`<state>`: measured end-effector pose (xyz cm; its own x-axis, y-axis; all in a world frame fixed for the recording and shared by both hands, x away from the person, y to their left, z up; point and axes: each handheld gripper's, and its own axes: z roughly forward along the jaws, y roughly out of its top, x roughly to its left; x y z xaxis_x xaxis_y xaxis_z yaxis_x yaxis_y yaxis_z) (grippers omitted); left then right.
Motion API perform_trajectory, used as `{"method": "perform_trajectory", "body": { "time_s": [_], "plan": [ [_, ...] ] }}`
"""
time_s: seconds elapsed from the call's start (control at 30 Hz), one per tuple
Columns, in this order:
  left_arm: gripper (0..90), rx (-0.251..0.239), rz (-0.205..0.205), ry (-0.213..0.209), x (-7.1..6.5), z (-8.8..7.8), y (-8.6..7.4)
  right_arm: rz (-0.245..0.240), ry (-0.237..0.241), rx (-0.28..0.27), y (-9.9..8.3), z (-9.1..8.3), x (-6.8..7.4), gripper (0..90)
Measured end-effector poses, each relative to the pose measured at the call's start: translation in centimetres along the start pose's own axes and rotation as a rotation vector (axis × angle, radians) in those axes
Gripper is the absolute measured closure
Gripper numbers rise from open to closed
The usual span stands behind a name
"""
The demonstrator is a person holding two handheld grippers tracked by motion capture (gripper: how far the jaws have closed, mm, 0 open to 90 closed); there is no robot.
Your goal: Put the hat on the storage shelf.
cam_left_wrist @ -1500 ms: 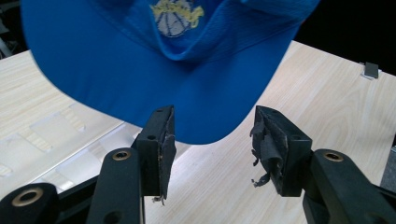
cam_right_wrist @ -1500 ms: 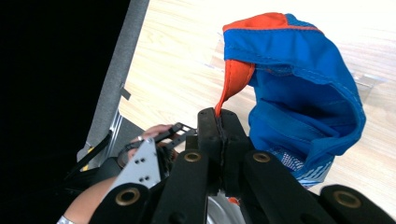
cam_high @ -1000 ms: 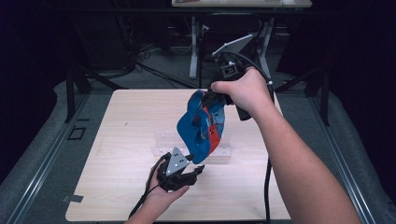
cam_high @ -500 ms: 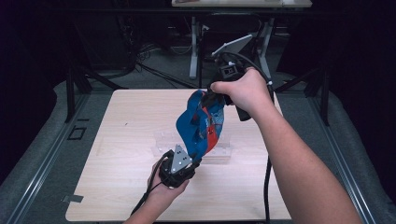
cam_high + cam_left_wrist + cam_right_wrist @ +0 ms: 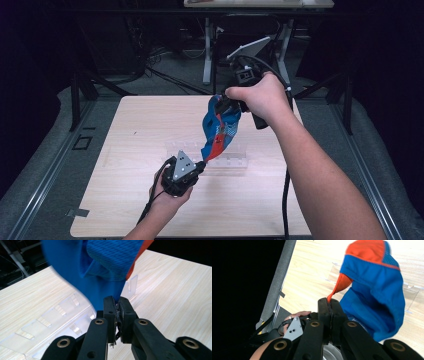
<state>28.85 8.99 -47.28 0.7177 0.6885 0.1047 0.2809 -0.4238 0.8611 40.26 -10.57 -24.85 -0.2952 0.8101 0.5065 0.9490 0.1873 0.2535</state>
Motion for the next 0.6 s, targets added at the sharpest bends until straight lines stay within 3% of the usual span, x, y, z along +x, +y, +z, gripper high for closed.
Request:
{"method": "perform_trajectory", "body": {
  "time_s": [0.6],
  "plan": [
    [88.1, 0.029, -0.021, 0.022, 0.9, 0.6, -0.7, -0.012, 0.016, 0.016, 0.2, 1.5, 0.0, 89.8]
  ]
}}
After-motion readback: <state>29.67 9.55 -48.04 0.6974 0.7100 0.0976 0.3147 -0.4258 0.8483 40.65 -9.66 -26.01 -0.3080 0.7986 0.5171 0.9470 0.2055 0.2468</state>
